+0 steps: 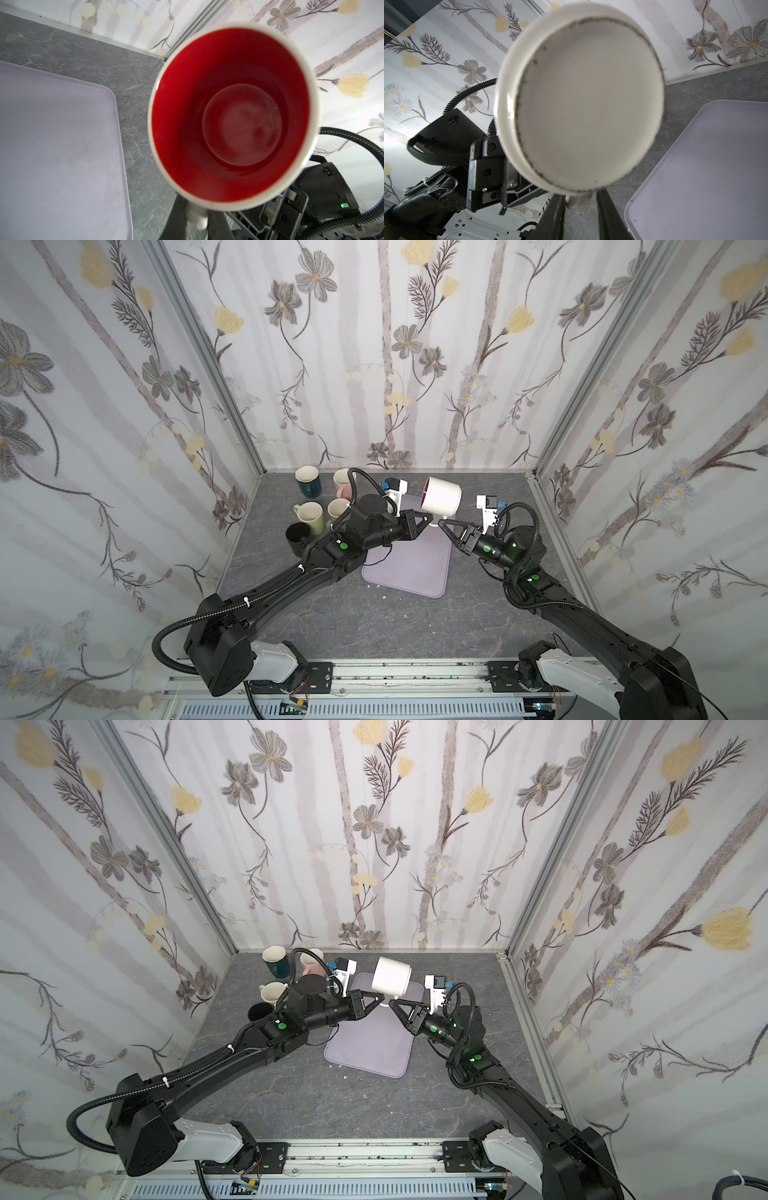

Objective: Turn the mug right side up
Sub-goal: Place the mug at the middle-left of the table.

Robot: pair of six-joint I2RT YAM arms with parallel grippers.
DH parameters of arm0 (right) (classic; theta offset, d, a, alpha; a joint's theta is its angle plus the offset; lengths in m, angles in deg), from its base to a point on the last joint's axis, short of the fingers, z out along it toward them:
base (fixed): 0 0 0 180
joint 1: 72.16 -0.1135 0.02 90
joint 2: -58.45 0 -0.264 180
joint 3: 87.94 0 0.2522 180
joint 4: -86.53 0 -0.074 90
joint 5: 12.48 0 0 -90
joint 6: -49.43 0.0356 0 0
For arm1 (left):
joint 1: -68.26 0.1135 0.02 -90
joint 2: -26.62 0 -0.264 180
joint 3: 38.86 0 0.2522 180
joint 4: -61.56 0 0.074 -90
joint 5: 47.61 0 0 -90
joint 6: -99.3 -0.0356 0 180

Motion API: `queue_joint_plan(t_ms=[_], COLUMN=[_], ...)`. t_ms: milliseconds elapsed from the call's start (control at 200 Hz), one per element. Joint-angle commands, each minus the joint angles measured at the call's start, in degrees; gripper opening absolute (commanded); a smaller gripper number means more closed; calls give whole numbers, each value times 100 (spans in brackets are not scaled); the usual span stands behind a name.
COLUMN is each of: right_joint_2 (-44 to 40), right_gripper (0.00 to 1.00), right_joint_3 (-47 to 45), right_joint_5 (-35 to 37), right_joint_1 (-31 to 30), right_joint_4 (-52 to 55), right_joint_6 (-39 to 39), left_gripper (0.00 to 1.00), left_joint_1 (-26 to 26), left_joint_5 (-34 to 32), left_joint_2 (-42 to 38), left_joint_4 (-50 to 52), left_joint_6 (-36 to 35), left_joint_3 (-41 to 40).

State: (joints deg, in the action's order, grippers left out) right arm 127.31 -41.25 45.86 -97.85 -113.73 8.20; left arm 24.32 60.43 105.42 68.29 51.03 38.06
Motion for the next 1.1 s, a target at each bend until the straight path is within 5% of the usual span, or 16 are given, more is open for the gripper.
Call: queue_joint_plan(t_ms=[0,150,370,819,1094], right_joint_2=[19,-167,-719,-1918,-1935], right_gripper=[57,79,98,100,100], right_joint_3=[-6,-24,-17,-410,-489], right_joint_5=[213,500,1290,2374,2203], right_joint_1=[10,34,141,266,390], right_joint_4=[181,459,1381,2630,2851], right_joint_6=[-59,-224,-575,-826,-856], left_gripper=[0,0,0,0,0], left_joint_1=[-9,0,39,545,1243], left_joint_5=[-431,-815,-1540,-4710,-4977], left_joint_2=[47,294,422,-171,-556], left_joint_4=[-39,591,1530,4245,4177], left_joint_6=[-186,-546,-1098,-1751,-1412], left_joint_3=[126,356,571,57,-893])
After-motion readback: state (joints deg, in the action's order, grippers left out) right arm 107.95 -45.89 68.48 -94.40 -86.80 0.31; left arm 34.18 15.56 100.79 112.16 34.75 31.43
